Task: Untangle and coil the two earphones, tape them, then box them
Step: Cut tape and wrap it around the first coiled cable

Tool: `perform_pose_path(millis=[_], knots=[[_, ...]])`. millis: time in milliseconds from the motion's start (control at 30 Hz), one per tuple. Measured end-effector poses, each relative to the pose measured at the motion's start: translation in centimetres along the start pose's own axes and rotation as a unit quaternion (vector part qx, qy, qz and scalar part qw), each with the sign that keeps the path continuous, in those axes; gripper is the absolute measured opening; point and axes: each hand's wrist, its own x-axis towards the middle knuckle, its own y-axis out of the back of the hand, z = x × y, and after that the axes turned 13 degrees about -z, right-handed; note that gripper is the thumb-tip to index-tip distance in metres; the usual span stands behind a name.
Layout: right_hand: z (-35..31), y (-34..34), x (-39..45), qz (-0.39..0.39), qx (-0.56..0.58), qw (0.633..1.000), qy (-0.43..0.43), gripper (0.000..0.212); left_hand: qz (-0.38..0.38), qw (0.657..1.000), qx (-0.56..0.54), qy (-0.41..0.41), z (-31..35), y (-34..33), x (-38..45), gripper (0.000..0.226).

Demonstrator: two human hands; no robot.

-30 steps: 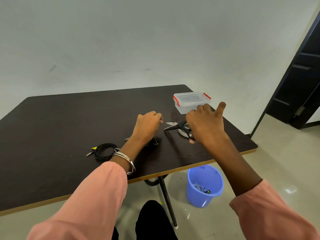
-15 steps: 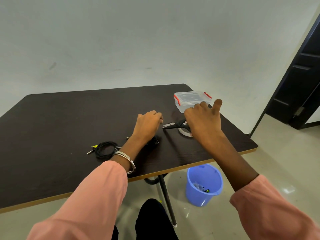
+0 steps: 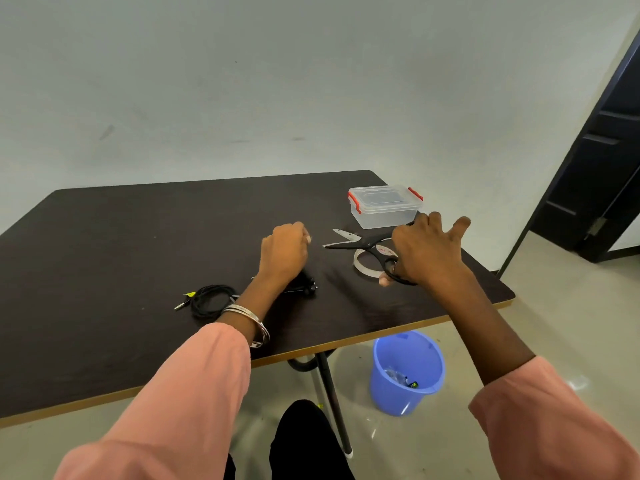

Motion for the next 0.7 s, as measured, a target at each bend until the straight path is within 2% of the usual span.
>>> perform_pose_path(millis=[67,133,233,333,500,700], knots=[[0.3,0.0,0.4,-0.033,0.096,0.995,-0.005,0.046,0.008,0.999,-0.045,0.010,-0.2,0.1,-0.1,0.016],[0.7,0.0,1.0,-0.067,0.212,0.975,-0.016,0.041,0.017,0.994,-0.108,0.024,-0.2,0.2,-0.3,0.017],[1.6,-0.6,1.9,-0.096,0.346,0.933,-0.025,0.052,0.030,0.974,-0.221,0.040,0.2,0.7,-0.7,0.019],[2.3,-1.8,2.0,-0.074,0.420,0.902,-0.073,0.061,0.021,0.939,-0.338,0.056,1.2,1.5,-1.4,0.015],[2.9,-5.2,0.6,-0.048,0.417,0.886,-0.198,0.042,-0.009,0.874,-0.479,0.076,2.1,1.9,-2.4,0.015],[1.8,-7.2,-1.0,-0.017,0.331,0.917,-0.221,0.035,-0.021,0.837,-0.541,0.083,2.7,2.0,-3.6,0.017]])
